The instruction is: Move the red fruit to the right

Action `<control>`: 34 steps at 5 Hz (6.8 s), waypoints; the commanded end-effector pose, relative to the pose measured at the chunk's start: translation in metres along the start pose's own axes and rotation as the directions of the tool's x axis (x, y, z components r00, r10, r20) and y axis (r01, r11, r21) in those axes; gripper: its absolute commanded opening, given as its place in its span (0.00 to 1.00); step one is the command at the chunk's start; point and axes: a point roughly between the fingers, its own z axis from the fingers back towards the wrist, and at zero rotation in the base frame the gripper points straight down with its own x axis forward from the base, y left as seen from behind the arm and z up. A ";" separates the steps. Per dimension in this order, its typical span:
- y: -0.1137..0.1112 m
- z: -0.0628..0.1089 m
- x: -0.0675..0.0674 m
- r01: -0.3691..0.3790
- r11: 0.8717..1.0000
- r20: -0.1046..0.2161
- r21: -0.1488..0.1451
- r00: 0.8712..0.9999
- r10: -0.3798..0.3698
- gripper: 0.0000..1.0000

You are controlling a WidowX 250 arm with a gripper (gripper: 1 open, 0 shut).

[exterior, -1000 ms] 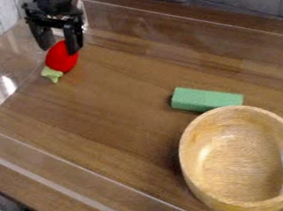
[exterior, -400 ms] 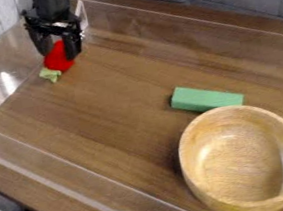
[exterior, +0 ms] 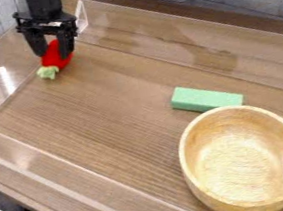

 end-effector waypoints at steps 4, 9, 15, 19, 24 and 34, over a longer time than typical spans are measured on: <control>0.010 0.022 0.022 -0.106 0.994 0.044 0.016 0.993 0.106 1.00; -0.092 0.089 0.019 0.130 0.988 0.119 -0.085 0.986 -0.119 0.00; -0.142 0.068 0.012 0.117 0.981 0.151 -0.154 0.984 -0.094 0.00; -0.160 0.065 0.008 0.228 0.959 0.179 -0.168 0.964 -0.198 0.00; -0.162 0.043 0.010 0.275 0.948 0.207 -0.161 0.949 -0.239 0.00; -0.191 -0.011 -0.144 0.319 0.939 0.201 -0.127 0.936 -0.290 0.00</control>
